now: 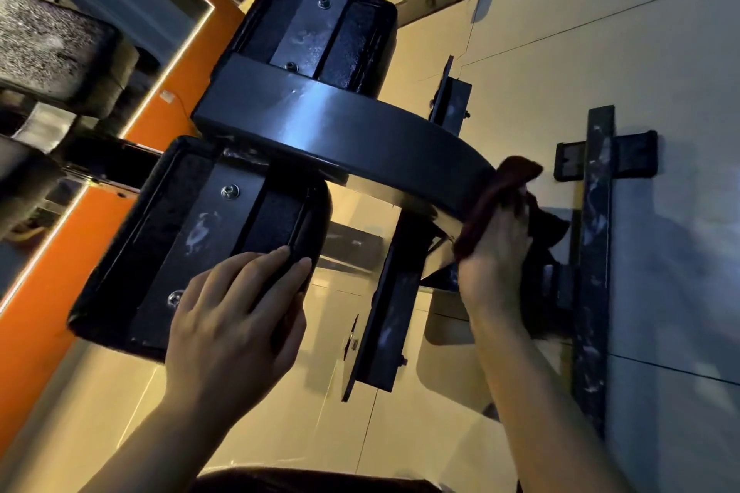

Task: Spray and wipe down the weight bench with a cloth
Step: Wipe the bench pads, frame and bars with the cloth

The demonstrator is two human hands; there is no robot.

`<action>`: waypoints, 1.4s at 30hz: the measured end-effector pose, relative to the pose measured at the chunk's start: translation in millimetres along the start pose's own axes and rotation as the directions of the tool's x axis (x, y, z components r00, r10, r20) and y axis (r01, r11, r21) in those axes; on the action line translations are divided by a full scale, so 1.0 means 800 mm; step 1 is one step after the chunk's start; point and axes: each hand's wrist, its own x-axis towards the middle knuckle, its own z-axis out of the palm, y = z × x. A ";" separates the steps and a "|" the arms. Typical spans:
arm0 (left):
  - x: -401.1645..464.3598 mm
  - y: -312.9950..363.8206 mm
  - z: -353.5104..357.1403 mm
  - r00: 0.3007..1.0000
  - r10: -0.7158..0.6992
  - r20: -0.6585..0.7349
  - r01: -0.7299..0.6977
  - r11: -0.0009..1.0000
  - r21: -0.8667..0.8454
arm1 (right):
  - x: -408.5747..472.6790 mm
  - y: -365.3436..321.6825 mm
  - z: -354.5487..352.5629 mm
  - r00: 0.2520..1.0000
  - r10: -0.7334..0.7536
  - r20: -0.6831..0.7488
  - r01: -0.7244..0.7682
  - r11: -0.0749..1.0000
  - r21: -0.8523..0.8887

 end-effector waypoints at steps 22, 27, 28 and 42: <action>-0.001 0.000 -0.001 1.000 -0.003 0.006 0.003 1.000 0.015 | 0.057 0.183 -0.024 0.888 0.380 0.259 -0.425 0.894 0.144; -0.001 0.000 0.002 1.000 -0.008 -0.017 0.008 1.000 0.001 | 0.033 0.121 -0.015 0.925 0.338 0.175 -0.372 0.897 0.237; -0.001 0.000 0.002 1.000 -0.011 -0.014 0.012 1.000 0.006 | 0.029 0.097 -0.014 0.947 0.273 0.167 -0.308 0.919 0.247; -0.002 -0.003 -0.003 0.996 -0.014 0.093 0.017 0.999 -0.028 | 0.032 -0.158 0.006 0.947 -0.130 0.293 0.252 0.867 -0.430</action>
